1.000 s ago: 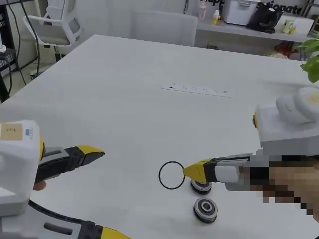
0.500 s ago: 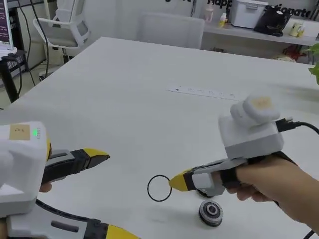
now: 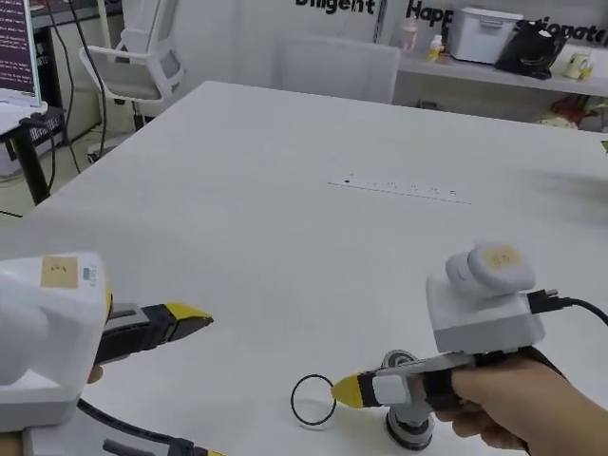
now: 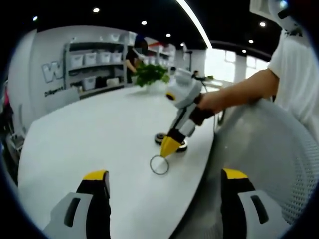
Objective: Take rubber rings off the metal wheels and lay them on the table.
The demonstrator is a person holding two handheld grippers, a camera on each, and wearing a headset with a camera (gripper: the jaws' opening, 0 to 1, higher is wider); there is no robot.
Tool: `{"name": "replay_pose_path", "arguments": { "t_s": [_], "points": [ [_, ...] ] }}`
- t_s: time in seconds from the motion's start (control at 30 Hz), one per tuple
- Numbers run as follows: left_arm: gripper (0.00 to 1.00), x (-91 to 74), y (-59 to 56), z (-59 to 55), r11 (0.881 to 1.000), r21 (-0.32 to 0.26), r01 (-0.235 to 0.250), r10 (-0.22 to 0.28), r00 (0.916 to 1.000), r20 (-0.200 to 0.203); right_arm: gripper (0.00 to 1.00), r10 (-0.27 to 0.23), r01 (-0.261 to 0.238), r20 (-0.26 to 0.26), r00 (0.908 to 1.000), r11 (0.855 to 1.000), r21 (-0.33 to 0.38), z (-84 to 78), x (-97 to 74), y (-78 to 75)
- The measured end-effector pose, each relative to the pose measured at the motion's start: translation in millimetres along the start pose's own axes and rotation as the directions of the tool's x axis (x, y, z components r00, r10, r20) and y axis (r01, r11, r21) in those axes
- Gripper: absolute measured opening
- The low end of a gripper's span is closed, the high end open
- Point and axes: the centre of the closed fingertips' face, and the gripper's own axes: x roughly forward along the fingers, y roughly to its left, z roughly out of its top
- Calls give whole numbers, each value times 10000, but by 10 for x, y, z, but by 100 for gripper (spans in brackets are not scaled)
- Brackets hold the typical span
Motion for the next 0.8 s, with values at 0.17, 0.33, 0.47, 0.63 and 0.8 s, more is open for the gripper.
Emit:
{"name": "replay_pose_path", "arguments": {
  "t_s": [0.17,0.33,0.47,0.63,0.8],
  "points": [
    [93,2,-3,-15,10000,45,14,-14,10000,-98,0,-202,187,-274,9994,9983,-558,-62,34,-10],
    [92,2,-2,-37,9999,101,22,-20,9998,-220,6,-462,436,-248,9986,9941,-991,-45,2,-42],
    [93,-1,0,-31,10000,80,-2,3,9998,-187,6,-473,469,-11,9989,9925,-1127,23,-83,-40],
    [93,4,-16,-24,10000,-27,93,-93,9999,-109,5,-537,590,408,9977,9883,-1406,136,-225,-39],
    [93,8,-23,-31,9999,1,122,-122,9998,-160,6,-436,566,719,9965,9801,-1902,230,-350,-20]
  ]
}}
